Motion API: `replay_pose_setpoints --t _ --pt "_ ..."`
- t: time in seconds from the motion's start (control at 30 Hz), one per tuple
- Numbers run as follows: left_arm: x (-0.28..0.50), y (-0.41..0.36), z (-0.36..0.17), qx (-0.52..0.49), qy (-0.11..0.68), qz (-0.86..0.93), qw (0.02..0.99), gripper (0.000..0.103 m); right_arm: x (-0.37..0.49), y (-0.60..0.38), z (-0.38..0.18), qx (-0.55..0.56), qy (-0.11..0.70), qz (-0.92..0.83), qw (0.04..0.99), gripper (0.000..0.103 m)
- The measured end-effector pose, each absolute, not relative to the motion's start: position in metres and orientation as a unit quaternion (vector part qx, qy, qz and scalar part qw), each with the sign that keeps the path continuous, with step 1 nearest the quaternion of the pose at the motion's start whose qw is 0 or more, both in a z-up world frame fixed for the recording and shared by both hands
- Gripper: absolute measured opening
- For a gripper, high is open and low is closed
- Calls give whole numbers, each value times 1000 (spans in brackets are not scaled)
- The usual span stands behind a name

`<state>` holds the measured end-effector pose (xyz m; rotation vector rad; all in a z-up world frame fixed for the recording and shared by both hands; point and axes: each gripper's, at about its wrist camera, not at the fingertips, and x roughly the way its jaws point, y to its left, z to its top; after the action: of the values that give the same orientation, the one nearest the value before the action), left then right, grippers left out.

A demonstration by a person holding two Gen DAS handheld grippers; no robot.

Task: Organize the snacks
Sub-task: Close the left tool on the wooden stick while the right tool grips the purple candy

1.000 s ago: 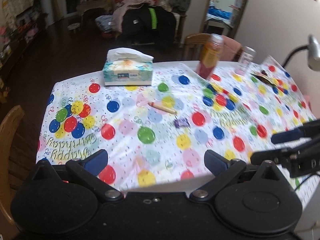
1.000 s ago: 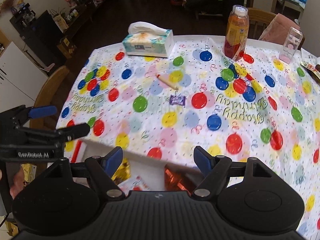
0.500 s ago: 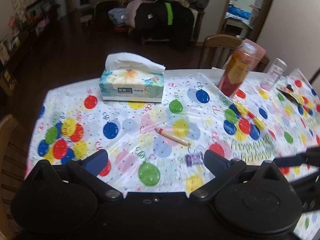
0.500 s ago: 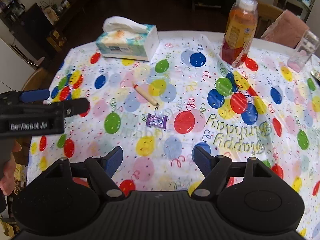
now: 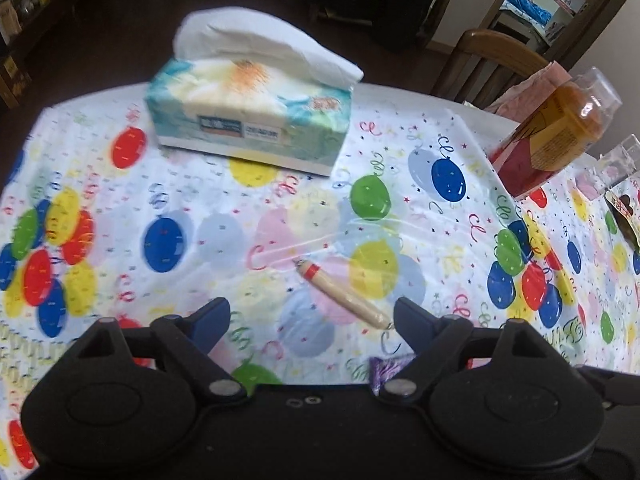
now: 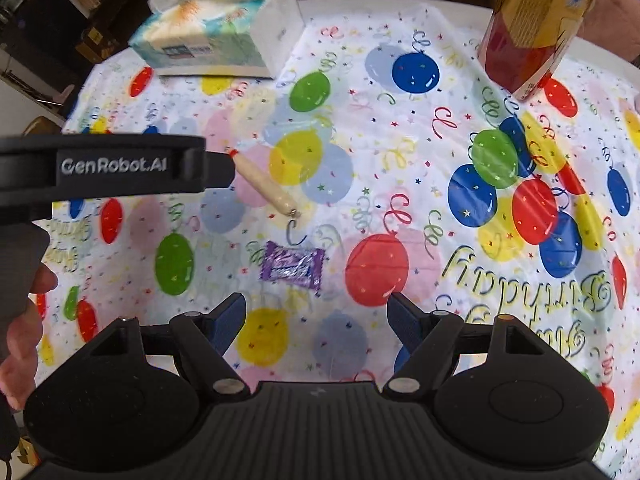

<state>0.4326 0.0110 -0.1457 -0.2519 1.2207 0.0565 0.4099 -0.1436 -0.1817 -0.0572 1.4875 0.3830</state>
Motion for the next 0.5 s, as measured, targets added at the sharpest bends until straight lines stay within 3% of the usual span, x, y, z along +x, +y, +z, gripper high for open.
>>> replay_pose_setpoints --t 0.1,0.23,0.5 --pt "444 6 -158 -124 584 18 802 74 415 -143 -192 -26 673 173 718 76" --pt "452 0 -170 -127 595 10 794 59 418 -139 -202 -29 678 178 713 65" --pt "464 -9 -181 -120 606 4 786 48 423 -124 -207 -42 678 185 711 60"
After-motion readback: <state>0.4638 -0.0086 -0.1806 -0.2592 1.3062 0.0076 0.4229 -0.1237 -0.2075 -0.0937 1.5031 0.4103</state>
